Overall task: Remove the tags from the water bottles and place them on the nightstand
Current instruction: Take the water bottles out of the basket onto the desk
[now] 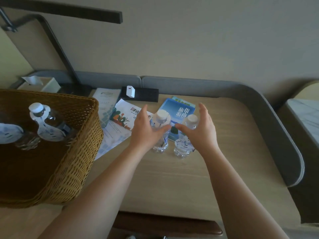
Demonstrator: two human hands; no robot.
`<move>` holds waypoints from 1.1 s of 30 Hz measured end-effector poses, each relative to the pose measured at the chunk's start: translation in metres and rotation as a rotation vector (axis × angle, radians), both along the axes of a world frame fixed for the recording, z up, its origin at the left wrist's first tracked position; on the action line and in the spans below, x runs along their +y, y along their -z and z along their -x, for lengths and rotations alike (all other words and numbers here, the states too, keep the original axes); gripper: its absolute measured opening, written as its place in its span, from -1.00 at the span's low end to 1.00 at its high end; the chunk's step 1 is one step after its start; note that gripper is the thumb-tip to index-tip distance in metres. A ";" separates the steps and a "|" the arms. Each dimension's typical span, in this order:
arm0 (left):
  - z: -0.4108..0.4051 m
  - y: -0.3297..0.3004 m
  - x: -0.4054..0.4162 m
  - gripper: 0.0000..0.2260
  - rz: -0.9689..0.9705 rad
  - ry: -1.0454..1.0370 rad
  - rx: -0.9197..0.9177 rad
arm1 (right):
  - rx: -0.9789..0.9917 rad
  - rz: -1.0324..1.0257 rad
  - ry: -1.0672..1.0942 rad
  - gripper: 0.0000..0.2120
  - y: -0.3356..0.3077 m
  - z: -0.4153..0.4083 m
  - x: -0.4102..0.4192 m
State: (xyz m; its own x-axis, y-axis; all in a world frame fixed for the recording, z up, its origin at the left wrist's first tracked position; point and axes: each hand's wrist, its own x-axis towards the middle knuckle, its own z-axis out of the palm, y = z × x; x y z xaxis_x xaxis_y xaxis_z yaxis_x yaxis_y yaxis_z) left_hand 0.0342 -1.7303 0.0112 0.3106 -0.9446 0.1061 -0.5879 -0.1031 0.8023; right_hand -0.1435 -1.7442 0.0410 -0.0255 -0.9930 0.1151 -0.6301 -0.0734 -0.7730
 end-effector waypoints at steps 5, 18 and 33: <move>-0.035 -0.031 0.014 -0.22 0.064 0.014 -0.131 | 0.096 0.227 0.015 -0.20 -0.036 -0.032 0.007; -0.234 -0.077 0.093 -0.44 0.334 -0.230 -0.401 | 0.083 0.291 -0.272 -0.38 -0.041 -0.256 0.058; -0.449 -0.024 0.115 0.03 0.061 -0.424 0.045 | 0.078 -0.014 -0.133 0.05 0.007 -0.442 0.074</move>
State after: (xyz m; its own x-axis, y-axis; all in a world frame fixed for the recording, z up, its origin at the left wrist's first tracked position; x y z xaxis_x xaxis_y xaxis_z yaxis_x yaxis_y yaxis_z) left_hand 0.4829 -1.6151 0.0349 0.6757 -0.7246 0.1357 -0.4681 -0.2795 0.8383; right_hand 0.2987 -1.6707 0.0342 0.1149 -0.9886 0.0973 -0.6734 -0.1495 -0.7240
